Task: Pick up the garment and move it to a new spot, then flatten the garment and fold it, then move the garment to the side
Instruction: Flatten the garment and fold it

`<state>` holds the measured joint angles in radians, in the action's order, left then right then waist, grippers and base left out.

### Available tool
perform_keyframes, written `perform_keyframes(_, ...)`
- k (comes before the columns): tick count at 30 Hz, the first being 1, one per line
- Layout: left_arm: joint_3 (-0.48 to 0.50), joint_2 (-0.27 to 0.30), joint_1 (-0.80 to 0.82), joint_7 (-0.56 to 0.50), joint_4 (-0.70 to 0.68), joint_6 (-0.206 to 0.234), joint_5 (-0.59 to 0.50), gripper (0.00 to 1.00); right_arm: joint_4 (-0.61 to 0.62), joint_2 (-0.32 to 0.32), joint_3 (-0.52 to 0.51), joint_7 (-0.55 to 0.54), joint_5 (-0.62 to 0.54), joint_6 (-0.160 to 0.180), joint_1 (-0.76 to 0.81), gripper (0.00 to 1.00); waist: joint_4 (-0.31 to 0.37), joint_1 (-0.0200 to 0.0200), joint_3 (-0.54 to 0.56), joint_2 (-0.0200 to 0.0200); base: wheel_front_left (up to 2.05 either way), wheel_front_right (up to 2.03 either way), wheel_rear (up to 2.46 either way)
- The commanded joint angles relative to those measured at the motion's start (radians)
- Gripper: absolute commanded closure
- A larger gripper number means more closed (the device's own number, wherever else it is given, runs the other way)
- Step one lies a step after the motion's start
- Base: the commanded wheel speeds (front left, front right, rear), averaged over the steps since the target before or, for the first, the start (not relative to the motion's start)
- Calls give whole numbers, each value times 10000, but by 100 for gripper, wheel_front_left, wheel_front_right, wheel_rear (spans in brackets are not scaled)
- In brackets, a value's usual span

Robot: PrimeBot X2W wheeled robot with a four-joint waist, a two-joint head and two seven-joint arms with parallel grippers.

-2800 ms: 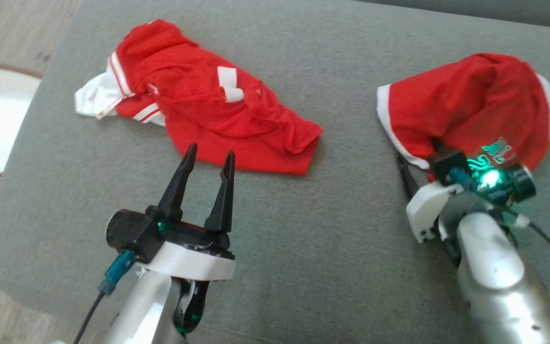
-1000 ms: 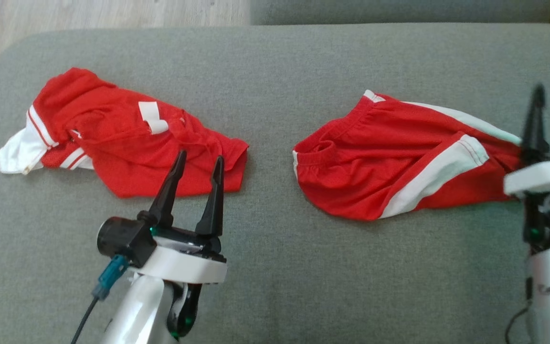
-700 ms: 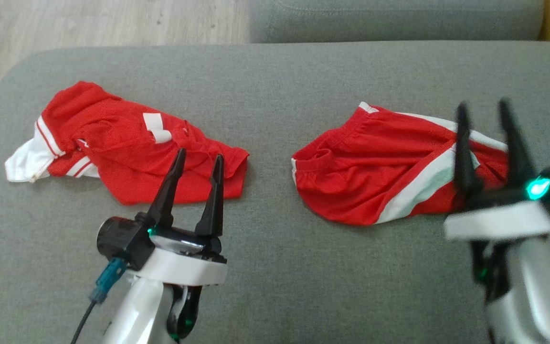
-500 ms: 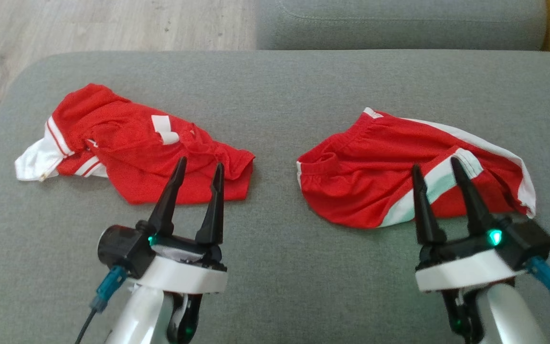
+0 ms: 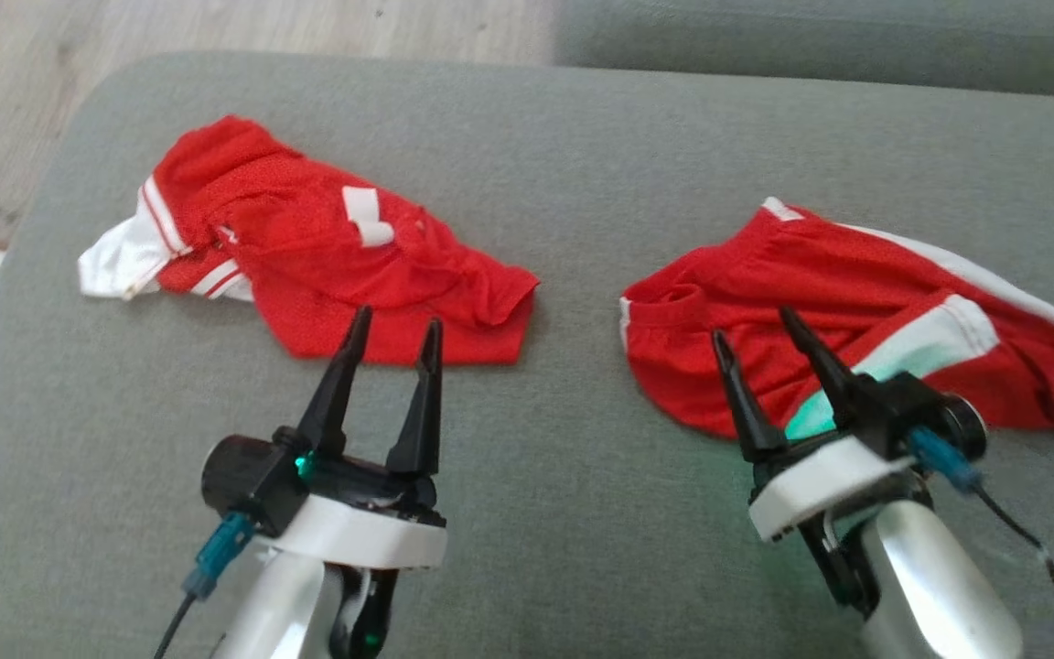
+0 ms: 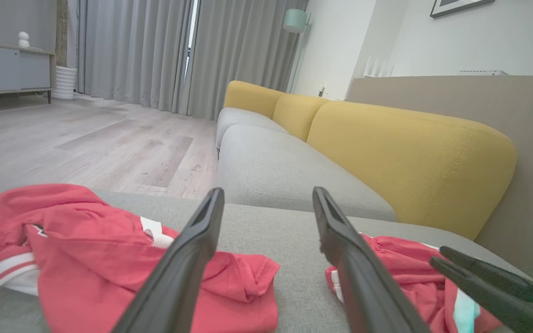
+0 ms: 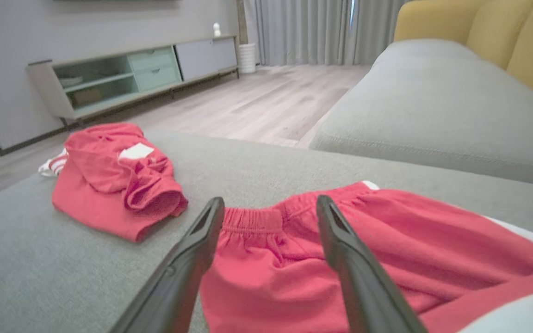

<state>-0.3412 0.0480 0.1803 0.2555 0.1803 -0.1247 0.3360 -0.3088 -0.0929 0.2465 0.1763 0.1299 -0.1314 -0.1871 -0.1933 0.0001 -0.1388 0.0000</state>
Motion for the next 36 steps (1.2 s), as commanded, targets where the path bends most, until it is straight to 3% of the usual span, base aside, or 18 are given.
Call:
perform_keyframes(1,210,22,423,63,-309,-50,112,0,114,-81,290,-108,-45,7,-437,0,-232,-1,-218,0,0,0,0)
perform_keyframes(10,-128,22,730,63,-195,-42,306,0,-2055,-421,1133,-746,230,7,-1501,0,-874,-1,-652,0,0,0,0)
perform_keyframes(11,-125,22,739,63,-191,-40,315,0,-2262,-457,1170,-776,245,7,-1576,4,-899,-1,-661,0,0,0,0)
perform_keyframes(12,-119,22,743,63,-184,-40,316,0,-2444,-494,1135,-754,232,7,-1664,70,-921,-1,-664,0,0,0,0)
perform_keyframes(13,-107,22,744,63,-174,-40,314,0,-2576,-511,1025,-658,195,7,-1759,100,-934,-1,-663,0,0,0,0)
perform_keyframes(19,3,22,688,63,-115,-41,251,0,-3058,-383,-110,24,-137,7,-2317,100,-877,-1,-573,0,0,0,0)
perform_keyframes(26,-97,22,699,63,-104,-38,251,0,-3852,-290,-312,-142,-691,7,-2723,100,-737,-1,-578,0,0,0,0)
perform_keyframes(27,-112,22,704,63,-91,-39,241,0,-4045,-298,-288,-205,-830,7,-2795,17,-711,-1,-591,0,0,0,0)
perform_keyframes(28,-128,22,713,63,-72,-39,229,0,-4221,-294,-290,-225,-975,7,-2871,0,-692,-1,-597,0,0,0,0)
perform_keyframes(36,63,22,733,63,-24,-23,123,0,-4177,58,-639,543,-1097,7,-3214,0,-286,-1,-549,0,0,0,0)
